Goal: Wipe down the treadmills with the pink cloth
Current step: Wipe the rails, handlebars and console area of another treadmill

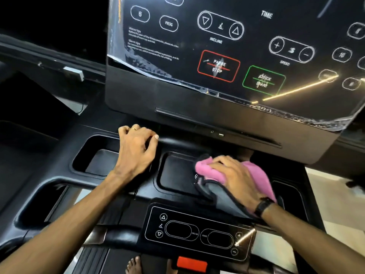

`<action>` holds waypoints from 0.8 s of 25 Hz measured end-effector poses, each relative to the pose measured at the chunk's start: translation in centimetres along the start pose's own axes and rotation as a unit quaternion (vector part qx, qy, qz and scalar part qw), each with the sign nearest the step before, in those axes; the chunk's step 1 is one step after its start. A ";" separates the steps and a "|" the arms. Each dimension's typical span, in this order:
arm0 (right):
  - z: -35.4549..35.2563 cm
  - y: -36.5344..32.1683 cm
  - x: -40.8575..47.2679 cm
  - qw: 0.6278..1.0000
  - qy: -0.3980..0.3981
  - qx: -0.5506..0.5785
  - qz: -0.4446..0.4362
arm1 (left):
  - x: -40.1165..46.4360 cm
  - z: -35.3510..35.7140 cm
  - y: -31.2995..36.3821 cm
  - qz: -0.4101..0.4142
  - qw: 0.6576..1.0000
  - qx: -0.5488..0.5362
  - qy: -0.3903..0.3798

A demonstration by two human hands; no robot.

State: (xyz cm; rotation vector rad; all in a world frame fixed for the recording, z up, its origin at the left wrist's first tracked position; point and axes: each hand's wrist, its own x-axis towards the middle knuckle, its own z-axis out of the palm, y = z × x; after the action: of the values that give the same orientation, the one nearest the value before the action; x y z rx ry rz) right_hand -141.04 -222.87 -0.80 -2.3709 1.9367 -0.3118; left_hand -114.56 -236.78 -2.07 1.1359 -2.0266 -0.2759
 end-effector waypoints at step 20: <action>-0.2 2.5 -8.0 0.990 0.052 -0.124 0.043 | 1.2 5.2 7.6 0.240 0.929 -0.030 -0.281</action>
State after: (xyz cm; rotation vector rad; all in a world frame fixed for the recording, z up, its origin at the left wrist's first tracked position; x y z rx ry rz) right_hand -144.99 -215.59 -1.97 -2.4502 2.2387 -0.2028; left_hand -123.40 -234.25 -0.99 0.5123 -2.6991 -0.4427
